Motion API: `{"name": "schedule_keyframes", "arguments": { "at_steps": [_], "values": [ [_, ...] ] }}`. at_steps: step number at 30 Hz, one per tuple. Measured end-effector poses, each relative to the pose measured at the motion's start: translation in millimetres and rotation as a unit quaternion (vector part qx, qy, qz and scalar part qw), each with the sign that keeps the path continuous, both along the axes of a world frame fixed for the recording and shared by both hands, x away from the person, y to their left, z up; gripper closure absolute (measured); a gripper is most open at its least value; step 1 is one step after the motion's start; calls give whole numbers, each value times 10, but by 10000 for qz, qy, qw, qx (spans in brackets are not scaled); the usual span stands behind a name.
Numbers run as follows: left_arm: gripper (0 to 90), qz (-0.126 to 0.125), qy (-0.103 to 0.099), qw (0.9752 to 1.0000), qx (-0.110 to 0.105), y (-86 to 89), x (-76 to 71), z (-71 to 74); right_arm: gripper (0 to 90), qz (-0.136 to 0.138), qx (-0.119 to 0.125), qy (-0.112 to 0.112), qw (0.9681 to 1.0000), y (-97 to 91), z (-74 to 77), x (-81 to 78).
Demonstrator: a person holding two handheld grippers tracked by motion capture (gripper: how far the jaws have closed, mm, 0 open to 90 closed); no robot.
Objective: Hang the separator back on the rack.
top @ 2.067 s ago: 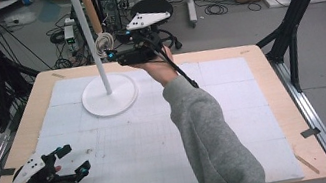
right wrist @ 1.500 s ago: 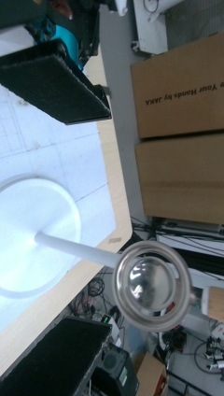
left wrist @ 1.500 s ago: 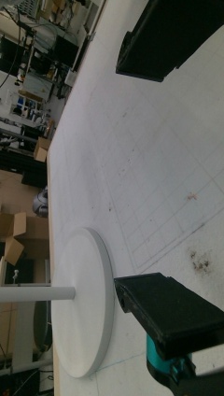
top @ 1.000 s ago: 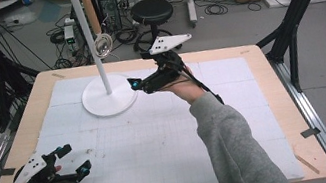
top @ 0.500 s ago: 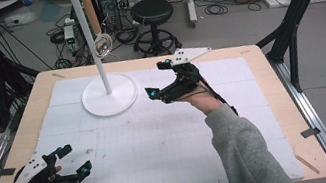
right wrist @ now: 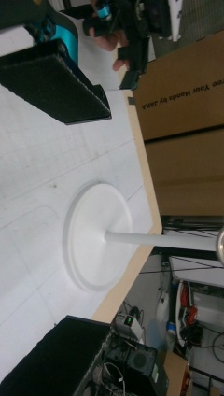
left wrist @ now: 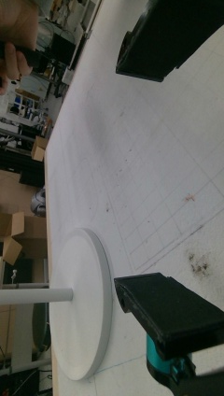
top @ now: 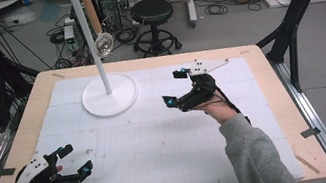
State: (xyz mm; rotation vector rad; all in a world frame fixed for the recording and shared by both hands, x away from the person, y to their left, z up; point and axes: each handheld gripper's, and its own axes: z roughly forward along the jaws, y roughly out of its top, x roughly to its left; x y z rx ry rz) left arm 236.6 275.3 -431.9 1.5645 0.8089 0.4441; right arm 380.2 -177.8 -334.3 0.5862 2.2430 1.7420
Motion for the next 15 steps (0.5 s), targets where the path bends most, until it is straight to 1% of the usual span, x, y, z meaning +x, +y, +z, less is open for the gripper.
{"name": "schedule_keyframes", "arguments": {
  "at_steps": [3, 8, 9, 15],
  "values": [
    [18, 8, 10, 10000, 12, -4, 1, 0, 5, -49, -28, 23, 10000, -72, -81, -34],
    [18, -1, -6, 10000, 29, -12, 13, -6, 5, -147, 35, 92, 9998, -198, -198, -100],
    [18, 7, 6, 10000, -1, -17, 14, -8, 5, -171, 60, 109, 9998, -231, -230, -116],
    [18, 14, -7, 10000, 9, -20, 27, -12, 5, -246, 44, 137, 9996, -380, -356, -182]
  ]
}}
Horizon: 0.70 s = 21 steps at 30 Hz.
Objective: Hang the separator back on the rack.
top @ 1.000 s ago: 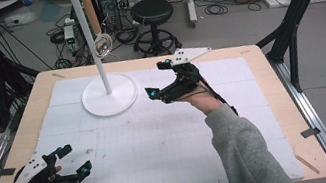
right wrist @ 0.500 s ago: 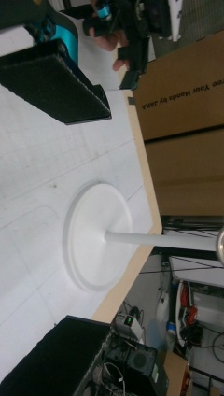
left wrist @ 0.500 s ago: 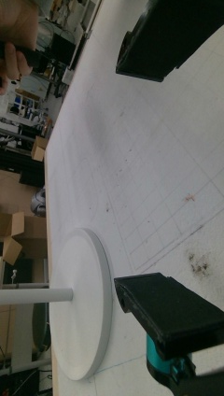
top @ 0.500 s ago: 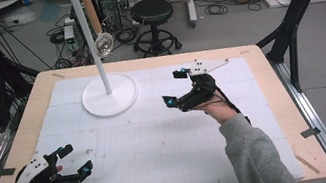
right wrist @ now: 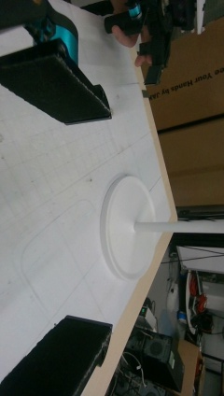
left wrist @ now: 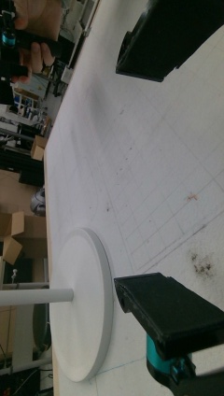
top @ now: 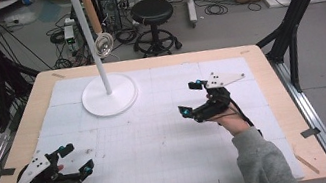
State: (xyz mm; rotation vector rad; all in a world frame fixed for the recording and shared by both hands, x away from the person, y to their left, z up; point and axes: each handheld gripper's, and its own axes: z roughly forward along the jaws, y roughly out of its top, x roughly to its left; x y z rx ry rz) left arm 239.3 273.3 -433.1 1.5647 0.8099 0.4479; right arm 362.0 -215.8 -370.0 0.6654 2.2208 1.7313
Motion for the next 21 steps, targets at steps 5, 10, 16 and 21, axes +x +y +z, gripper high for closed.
{"name": "schedule_keyframes", "arguments": {
  "at_steps": [5, 10, 16, 21],
  "values": [
    [18, -7, -6, 10000, -6, -7, 8, 3, 5, -150, -10, 40, 9999, -142, -79, -34],
    [17, -5, -19, 10000, 7, -9, 12, 3, 5, -266, -113, 37, 9996, -286, -121, -76],
    [18, -1, -41, 10000, 6, -4, 8, 6, 5, -461, -86, 58, 9989, -466, -192, -160],
    [18, 0, -64, 10000, 12, -7, 12, 10, 5, -623, -146, 38, 9979, -606, -262, -237]
  ]
}}
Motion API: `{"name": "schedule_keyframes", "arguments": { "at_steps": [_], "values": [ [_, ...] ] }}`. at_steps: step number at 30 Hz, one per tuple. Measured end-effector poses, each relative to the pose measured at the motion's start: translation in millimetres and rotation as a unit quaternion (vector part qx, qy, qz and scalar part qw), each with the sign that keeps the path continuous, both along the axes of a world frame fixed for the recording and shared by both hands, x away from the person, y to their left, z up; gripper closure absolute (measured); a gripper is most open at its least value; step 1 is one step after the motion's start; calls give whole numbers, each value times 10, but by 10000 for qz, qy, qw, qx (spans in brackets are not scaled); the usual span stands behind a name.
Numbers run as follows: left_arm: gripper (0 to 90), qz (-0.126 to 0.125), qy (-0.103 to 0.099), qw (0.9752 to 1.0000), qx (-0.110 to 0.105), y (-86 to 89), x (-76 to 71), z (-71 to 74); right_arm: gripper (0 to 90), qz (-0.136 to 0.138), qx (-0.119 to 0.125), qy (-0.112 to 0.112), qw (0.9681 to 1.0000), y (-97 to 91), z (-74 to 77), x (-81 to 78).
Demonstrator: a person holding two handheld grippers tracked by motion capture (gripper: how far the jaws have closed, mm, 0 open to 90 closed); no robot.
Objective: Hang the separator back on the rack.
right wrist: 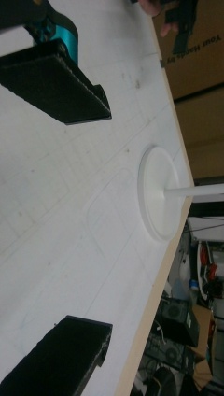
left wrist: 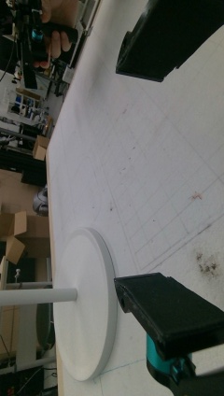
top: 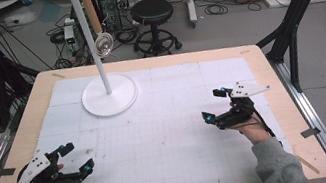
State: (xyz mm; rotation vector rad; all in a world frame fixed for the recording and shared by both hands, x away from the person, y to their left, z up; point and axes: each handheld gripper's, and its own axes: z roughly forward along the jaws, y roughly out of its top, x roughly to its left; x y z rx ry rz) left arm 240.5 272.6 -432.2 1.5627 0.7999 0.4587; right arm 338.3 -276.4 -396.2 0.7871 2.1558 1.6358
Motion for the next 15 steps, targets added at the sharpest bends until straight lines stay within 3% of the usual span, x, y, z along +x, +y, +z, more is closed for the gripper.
{"name": "schedule_keyframes", "arguments": {
  "at_steps": [10, 15],
  "values": [
    [17, 12, -39, 10000, -2, -43, 59, -5, 5, -347, 48, 85, 9993, -347, -119, -185],
    [18, 32, -4, 10000, 48, -70, 99, -14, 5, -397, 72, 125, 9991, -374, -164, -226]
  ]
}}
